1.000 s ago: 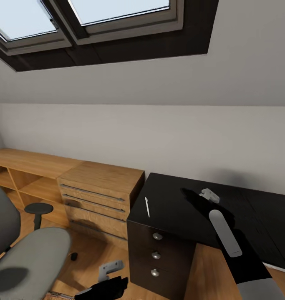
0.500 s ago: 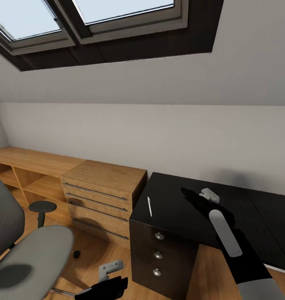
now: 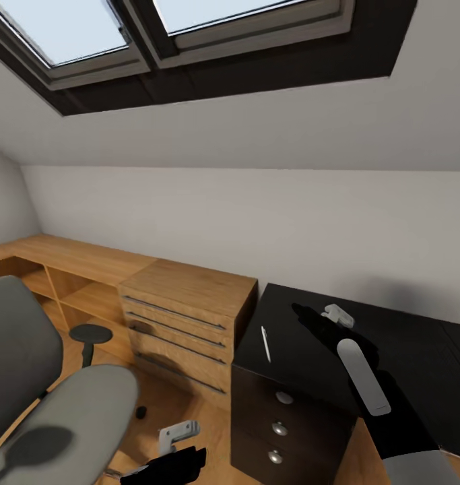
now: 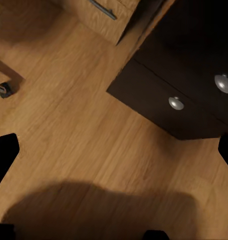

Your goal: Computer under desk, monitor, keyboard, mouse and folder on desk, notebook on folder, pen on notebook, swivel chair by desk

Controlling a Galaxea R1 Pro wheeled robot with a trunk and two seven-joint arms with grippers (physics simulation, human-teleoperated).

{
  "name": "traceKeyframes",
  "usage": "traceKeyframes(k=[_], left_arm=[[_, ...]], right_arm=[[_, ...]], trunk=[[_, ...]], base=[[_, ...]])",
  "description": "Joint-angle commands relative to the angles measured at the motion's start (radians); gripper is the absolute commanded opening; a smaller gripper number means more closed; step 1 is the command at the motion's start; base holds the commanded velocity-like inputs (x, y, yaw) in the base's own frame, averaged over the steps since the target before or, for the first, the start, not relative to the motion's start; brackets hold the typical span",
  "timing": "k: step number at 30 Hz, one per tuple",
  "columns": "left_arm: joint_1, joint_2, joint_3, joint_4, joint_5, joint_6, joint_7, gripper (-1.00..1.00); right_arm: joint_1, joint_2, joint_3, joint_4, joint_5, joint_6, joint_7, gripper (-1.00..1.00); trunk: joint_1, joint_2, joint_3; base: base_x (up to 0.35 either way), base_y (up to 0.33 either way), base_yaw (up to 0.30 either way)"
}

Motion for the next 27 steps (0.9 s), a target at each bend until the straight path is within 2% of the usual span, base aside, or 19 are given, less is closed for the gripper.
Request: traceKeyframes(k=[1, 3, 7, 12, 13, 15, 16, 17, 18, 20, 22, 27], left_arm=[[-0.002, 0.0, -0.002, -0.001, 0.003, 0.004, 0.005, 1.0], [-0.002, 0.0, -0.002, 0.002, 0.003, 0.004, 0.006, 1.0], [-0.001, -0.001, -0.001, 0.027, 0.003, 0.002, 0.006, 1.0], [-0.001, -0.002, 0.0, 0.039, 0.003, 0.002, 0.005, 1.0], [-0.002, -0.002, -0.001, 0.039, 0.002, 0.002, 0.005, 1.0], [-0.001, -0.002, -0.002, 0.04, 0.001, 0.002, 0.006, 1.0], [-0.002, -0.003, -0.002, 0.04, 0.001, 0.002, 0.005, 1.0], [-0.001, -0.003, -0.004, 0.04, 0.0, 0.002, 0.005, 1.0], [-0.002, -0.003, -0.005, 0.04, 0.0, 0.002, 0.005, 1.0], [-0.002, -0.003, -0.005, 0.04, 0.0, 0.002, 0.005, 1.0], [-0.001, -0.003, -0.006, 0.04, -0.001, 0.002, 0.004, 1.0], [-0.002, -0.003, -0.008, 0.04, -0.001, 0.001, 0.005, 1.0]], right_arm=[[-0.001, -0.001, 0.003, -0.002, -0.009, 0.001, -0.01, 1.0], [-0.001, -0.002, 0.012, -0.002, -0.008, 0.001, -0.01, 1.0], [-0.001, -0.003, 0.078, -0.003, -0.005, 0.0, -0.012, 1.0], [-0.001, -0.003, 0.129, 0.0, 0.005, 0.0, -0.012, 1.0], [-0.001, -0.002, 0.153, 0.01, 0.033, 0.0, -0.012, 1.0], [-0.005, 0.004, 0.203, 0.079, 0.13, 0.0, -0.012, 1.0], [-0.007, 0.008, 0.212, 0.106, 0.155, 0.0, -0.011, 1.0], [-0.068, 0.044, 0.236, 0.285, 0.279, 0.001, -0.009, 1.0], [-0.095, 0.054, 0.24, 0.336, 0.306, 0.001, -0.009, 1.0], [-0.117, 0.064, 0.243, 0.384, 0.327, 0.001, -0.008, 1.0], [-0.158, 0.092, 0.247, 0.506, 0.378, 0.001, -0.007, 1.0], [-0.195, 0.104, 0.248, 0.6, 0.43, 0.0, -0.007, 1.0]], trunk=[[0.001, -0.001, -0.001], [0.001, -0.001, -0.001], [0.001, -0.001, -0.002], [0.001, -0.001, -0.003], [0.001, -0.001, -0.003], [0.001, -0.001, -0.003], [0.001, -0.001, -0.003], [0.001, -0.001, -0.003], [0.001, -0.001, -0.003], [0.001, -0.001, -0.003], [0.001, -0.001, -0.003], [0.001, -0.001, -0.003]], base=[[0.238, 0.198, 0.272], [0.236, 0.167, 0.274], [0.202, 0.057, 0.271], [0.113, 0.012, 0.111], [0.028, 0.003, 0.024], [0.015, 0.001, 0.013], [0.009, 0.001, 0.008], [0.002, 0.0, 0.002], [0.002, 0.0, 0.001], [0.001, 0.0, 0.001], [0.0, 0.0, 0.0], [0.0, 0.0, 0.0]])
